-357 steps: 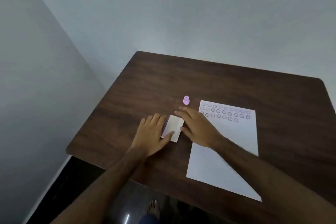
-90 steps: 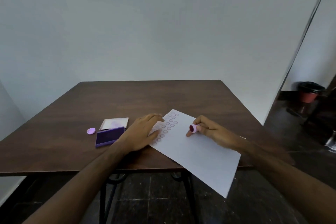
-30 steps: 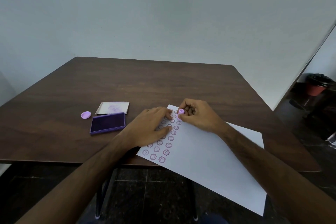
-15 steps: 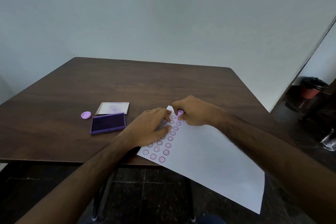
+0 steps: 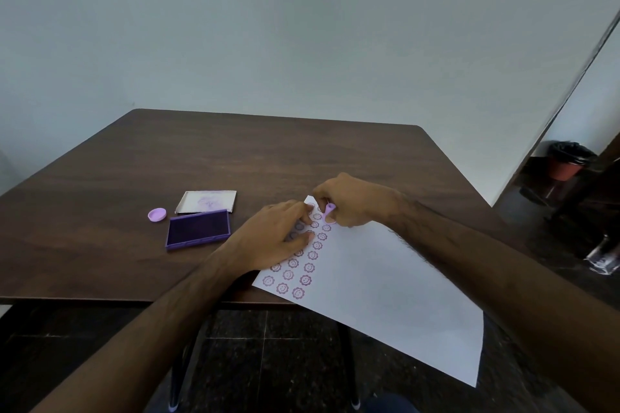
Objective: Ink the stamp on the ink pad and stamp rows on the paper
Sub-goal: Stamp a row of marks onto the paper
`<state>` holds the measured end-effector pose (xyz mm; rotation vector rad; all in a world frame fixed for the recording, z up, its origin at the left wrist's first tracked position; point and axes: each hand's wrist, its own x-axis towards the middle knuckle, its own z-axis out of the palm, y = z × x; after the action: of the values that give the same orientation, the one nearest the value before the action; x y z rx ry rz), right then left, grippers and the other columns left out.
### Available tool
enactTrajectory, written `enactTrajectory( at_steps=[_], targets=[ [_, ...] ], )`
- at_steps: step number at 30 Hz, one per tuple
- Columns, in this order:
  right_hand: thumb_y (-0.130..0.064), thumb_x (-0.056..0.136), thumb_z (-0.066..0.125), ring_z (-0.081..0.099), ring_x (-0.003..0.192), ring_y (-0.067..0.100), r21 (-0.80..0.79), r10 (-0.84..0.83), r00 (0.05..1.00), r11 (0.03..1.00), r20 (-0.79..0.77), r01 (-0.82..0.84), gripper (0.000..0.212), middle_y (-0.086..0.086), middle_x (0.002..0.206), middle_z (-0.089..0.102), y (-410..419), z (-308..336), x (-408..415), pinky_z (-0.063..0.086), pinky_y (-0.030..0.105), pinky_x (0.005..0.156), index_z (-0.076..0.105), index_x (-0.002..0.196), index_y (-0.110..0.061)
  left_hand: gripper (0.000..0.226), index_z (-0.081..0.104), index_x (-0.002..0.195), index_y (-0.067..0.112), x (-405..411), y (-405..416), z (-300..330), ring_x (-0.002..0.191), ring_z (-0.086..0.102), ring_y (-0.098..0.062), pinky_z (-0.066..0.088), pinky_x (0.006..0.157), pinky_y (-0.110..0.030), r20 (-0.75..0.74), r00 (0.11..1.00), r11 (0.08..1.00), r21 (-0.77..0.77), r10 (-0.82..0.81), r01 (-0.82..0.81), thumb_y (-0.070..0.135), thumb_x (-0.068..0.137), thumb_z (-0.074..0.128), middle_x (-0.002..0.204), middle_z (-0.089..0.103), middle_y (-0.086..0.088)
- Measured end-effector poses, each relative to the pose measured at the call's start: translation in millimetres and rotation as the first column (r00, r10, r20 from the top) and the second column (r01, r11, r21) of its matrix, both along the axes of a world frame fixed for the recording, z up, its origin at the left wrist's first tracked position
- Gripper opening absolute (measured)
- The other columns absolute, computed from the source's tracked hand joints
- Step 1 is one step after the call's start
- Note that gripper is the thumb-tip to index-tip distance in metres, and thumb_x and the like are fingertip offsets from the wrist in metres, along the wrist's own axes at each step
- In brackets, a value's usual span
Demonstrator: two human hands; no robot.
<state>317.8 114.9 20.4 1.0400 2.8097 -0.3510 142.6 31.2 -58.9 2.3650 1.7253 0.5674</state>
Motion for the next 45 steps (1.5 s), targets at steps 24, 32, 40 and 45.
enactTrajectory(
  at_steps=[24, 32, 40, 45],
  targets=[
    [-0.008, 0.09, 0.064, 0.063, 0.081, 0.026, -0.019, 0.021, 1.0, 1.0, 0.019, -0.021, 0.011, 0.012, 0.098, 0.063, 7.5, -2.5, -4.1, 0.055, 0.034, 0.067, 0.053, 0.086, -0.008, 0.036, 0.053, 0.122, 0.024, -1.1, -0.1, -1.7, 0.115, 0.056, -0.01, 0.036, 0.095, -0.02, 0.024, 1.0, 1.0, 0.005, 0.002, -0.002, 0.047, 0.094, 0.057, 0.136, 0.057, 0.004],
    [-0.01, 0.09, 0.063, 0.067, 0.093, 0.033, -0.006, 0.061, 0.998, 0.998, -0.015, -0.061, 0.014, 0.016, 0.102, 0.069, 12.2, -8.0, 1.2, 0.058, 0.047, 0.082, 0.061, 0.1, 0.001, 0.042, 0.051, 0.13, 0.022, 0.3, -1.0, 1.0, 0.12, 0.054, -0.011, 0.035, 0.1, -0.021, 0.015, 1.0, 1.0, -0.017, 0.017, -0.017, 0.046, 0.095, 0.057, 0.141, 0.054, 0.005],
    [-0.01, 0.091, 0.063, 0.064, 0.094, 0.035, -0.001, 0.07, 0.996, 0.998, -0.062, -0.071, 0.017, 0.018, 0.103, 0.069, 8.9, -10.9, 7.5, 0.054, 0.049, 0.084, 0.06, 0.103, 0.002, 0.044, 0.051, 0.132, 0.021, 4.2, -7.8, 7.9, 0.121, 0.055, -0.013, 0.037, 0.1, -0.023, -0.018, 0.999, 0.999, -0.024, 0.035, -0.036, 0.046, 0.096, 0.055, 0.141, 0.054, 0.002],
    [-0.012, 0.09, 0.067, 0.06, 0.071, 0.021, -0.102, 0.016, 0.98, 0.994, -0.2, -0.037, 0.01, 0.003, 0.087, 0.066, 17.5, -4.5, 20.0, 0.052, 0.029, 0.058, 0.059, 0.093, -0.006, 0.043, 0.051, 0.131, 0.02, 6.2, -11.5, 12.7, 0.122, 0.054, -0.014, 0.038, 0.102, -0.025, -0.045, 0.999, 0.999, -0.023, 0.028, -0.029, 0.046, 0.096, 0.053, 0.141, 0.055, 0.003]
  ],
)
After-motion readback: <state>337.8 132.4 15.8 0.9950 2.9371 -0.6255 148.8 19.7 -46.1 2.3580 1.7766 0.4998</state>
